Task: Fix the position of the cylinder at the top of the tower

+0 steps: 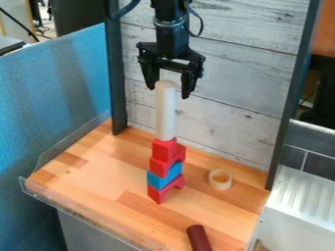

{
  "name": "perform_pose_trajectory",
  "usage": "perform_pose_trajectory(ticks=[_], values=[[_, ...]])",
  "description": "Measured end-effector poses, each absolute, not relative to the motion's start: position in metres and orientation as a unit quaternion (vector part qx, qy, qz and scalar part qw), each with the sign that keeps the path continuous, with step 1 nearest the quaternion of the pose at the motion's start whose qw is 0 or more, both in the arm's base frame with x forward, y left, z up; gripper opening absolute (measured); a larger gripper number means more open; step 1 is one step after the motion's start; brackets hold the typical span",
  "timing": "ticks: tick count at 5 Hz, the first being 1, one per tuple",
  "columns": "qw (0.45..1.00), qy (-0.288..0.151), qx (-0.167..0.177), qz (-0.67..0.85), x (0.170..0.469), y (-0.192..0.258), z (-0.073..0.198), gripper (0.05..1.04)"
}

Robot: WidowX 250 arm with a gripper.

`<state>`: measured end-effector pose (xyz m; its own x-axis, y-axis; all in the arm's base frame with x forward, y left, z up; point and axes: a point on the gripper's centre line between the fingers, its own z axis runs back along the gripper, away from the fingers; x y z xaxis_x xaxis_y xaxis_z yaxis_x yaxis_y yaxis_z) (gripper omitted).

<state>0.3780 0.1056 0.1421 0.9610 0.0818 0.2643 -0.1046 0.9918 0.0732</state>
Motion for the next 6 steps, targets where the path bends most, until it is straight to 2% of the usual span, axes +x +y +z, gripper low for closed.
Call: perform_pose_trajectory(ticks=[2,3,4,5,6], values=[[0.995,-0.084,0.03,0.043,0.37,0.103,0.124,1.0],[0.996,-0.077,0.028,0.037,0.369,0.102,0.13,0.931],[0.997,-0.068,0.022,0.027,0.368,0.1,0.131,0.636],[0.998,-0.059,0.019,0.024,0.365,0.099,0.134,0.583],[0.998,-0.058,0.017,0.024,0.367,0.099,0.143,0.583]])
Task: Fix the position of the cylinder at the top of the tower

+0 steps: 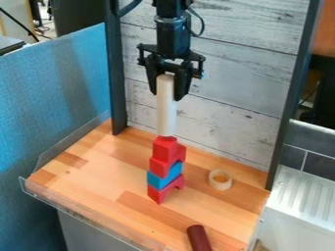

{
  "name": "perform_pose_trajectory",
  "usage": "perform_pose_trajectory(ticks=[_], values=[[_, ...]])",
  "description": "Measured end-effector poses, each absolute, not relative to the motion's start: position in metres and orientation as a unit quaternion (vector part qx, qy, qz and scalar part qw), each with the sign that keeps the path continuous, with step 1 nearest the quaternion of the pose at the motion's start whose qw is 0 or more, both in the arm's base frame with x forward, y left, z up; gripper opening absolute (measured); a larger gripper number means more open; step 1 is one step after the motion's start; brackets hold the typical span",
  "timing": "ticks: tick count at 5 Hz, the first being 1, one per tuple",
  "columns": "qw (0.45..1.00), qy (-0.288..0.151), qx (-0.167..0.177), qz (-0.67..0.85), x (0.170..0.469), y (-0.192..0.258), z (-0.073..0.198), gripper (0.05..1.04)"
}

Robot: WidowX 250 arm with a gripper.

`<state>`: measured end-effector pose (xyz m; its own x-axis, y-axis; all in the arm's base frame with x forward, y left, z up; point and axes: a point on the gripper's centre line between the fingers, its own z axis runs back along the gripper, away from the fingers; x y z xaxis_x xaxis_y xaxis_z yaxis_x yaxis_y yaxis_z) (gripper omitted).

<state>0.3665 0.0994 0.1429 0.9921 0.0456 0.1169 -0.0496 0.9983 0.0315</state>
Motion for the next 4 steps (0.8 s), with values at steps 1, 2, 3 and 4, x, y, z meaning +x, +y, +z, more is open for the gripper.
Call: perform_pose_trajectory(ticks=[1,2,3,4], values=[[0.997,-0.069,0.009,0.031,0.372,0.098,0.165,0.582],[0.997,-0.066,-0.001,0.043,0.376,0.102,0.176,0.582],[0.997,-0.062,0.003,0.038,0.374,0.103,0.175,0.582],[0.998,-0.047,0.005,0.032,0.369,0.103,0.156,0.582]])
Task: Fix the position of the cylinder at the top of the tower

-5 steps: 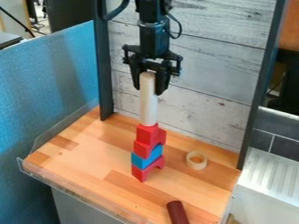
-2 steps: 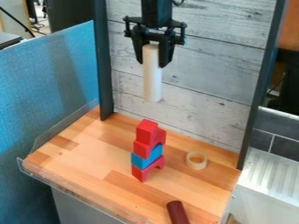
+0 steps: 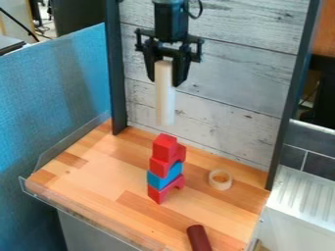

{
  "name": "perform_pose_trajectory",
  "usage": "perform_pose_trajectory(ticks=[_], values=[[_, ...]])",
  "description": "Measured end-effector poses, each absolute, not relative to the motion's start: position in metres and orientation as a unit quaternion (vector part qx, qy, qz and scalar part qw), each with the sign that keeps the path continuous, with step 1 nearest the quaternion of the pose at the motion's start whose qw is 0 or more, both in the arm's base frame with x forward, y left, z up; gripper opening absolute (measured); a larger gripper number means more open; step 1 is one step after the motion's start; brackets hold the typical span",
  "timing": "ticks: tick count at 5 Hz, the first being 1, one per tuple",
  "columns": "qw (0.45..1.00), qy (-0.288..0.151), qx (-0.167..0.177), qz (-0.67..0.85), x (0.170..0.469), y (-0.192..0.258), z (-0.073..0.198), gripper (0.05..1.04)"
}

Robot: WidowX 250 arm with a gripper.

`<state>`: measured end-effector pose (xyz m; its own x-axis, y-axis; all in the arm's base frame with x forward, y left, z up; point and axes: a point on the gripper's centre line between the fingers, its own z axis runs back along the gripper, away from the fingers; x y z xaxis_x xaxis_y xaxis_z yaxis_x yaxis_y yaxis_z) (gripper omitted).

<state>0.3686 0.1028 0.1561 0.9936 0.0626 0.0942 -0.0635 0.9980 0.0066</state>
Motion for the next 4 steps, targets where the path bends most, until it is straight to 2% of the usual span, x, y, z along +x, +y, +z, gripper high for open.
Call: perform_pose_trajectory(ticks=[1,4], values=[[0.998,-0.055,0.001,0.016,0.3629,0.099,0.1483,0.582],[0.997,-0.072,-0.003,0.009,0.365,0.0985,0.1492,0.582]])
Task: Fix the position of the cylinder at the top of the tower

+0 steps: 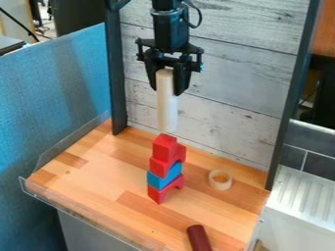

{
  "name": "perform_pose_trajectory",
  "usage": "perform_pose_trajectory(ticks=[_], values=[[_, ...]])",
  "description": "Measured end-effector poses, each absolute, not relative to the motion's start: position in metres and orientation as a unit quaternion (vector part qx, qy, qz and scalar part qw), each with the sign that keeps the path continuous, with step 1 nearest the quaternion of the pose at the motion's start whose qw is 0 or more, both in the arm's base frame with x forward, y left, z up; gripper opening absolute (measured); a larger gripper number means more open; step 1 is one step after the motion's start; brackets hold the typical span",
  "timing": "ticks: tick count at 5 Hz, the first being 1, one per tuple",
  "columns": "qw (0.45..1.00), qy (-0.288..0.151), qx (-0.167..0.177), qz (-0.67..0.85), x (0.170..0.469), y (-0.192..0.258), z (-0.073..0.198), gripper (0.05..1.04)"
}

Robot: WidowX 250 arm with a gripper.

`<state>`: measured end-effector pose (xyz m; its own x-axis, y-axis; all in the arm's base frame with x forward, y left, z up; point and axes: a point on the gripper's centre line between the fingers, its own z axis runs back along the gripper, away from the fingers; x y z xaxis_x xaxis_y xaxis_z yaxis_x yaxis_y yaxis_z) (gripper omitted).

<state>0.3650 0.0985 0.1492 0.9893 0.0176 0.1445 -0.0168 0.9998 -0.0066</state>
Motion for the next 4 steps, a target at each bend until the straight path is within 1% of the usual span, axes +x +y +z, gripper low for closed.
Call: perform_pose_trajectory(ticks=[1,2,3,4], values=[[0.997,-0.073,0.0,0.011,0.364,0.101,0.149,0.582],[0.998,-0.067,0.003,0.011,0.361,0.102,0.139,0.582],[0.998,-0.067,0.003,0.008,0.358,0.101,0.136,0.582],[0.997,-0.082,0.003,0.002,0.357,0.099,0.145,0.582]])
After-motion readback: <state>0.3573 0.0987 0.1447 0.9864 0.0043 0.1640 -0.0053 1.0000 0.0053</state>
